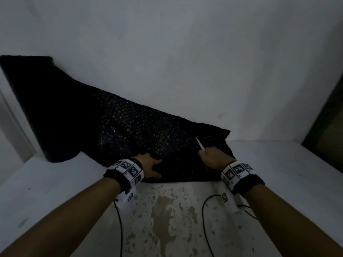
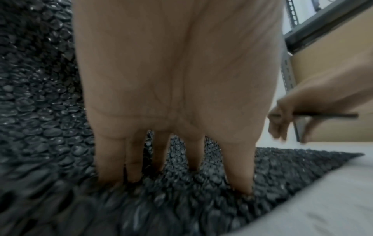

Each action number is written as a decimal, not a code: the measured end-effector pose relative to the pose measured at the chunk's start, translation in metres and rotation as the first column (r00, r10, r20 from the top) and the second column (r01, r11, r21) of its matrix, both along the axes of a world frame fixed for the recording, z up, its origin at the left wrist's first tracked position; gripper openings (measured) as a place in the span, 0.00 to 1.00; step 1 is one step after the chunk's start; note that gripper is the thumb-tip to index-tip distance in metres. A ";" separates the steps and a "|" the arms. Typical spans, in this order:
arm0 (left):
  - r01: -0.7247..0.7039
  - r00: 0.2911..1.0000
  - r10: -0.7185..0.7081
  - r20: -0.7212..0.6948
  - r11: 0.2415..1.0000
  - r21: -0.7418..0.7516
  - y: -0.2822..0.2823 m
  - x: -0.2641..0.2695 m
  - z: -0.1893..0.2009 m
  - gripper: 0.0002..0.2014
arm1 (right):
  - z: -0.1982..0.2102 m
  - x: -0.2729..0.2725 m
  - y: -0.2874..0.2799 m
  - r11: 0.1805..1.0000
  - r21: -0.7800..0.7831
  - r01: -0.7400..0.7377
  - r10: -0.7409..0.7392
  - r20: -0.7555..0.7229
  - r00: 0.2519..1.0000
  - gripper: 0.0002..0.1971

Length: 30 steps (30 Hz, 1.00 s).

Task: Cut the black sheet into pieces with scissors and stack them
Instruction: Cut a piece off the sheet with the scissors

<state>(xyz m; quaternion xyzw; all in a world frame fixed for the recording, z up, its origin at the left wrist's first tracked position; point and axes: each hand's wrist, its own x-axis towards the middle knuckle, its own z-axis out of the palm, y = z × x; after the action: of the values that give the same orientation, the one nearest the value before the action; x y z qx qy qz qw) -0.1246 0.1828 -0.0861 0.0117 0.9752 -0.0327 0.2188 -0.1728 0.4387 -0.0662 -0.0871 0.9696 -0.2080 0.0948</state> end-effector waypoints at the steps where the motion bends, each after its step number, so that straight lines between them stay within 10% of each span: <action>1: 0.003 1.000 -0.003 -0.009 1.000 0.015 0.001 -0.001 0.001 0.41 | 0.003 0.001 -0.002 0.998 -0.065 0.007 -0.007 -0.003 1.000 0.13; 7: 0.161 0.971 -0.116 -0.208 0.963 0.215 0.020 0.007 0.009 0.30 | 0.032 0.026 -0.021 0.906 -0.416 -0.082 0.145 0.122 0.982 0.24; 16: 0.124 0.989 -0.104 -0.105 0.971 0.202 0.048 0.014 0.011 0.31 | 0.016 0.070 -0.024 0.899 -0.438 -0.002 0.102 0.205 0.973 0.24; 30: 0.050 0.974 0.033 -0.224 0.933 0.356 0.045 0.019 0.000 0.05 | -0.008 0.078 -0.010 0.715 -0.689 0.119 0.164 0.331 0.929 0.15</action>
<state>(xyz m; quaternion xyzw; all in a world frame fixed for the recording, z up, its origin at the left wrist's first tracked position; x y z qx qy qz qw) -0.1059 0.2277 -0.0856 0.0518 0.9831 0.1440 0.1003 -0.0950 0.4284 -0.0743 -0.0878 0.7818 -0.5697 0.2377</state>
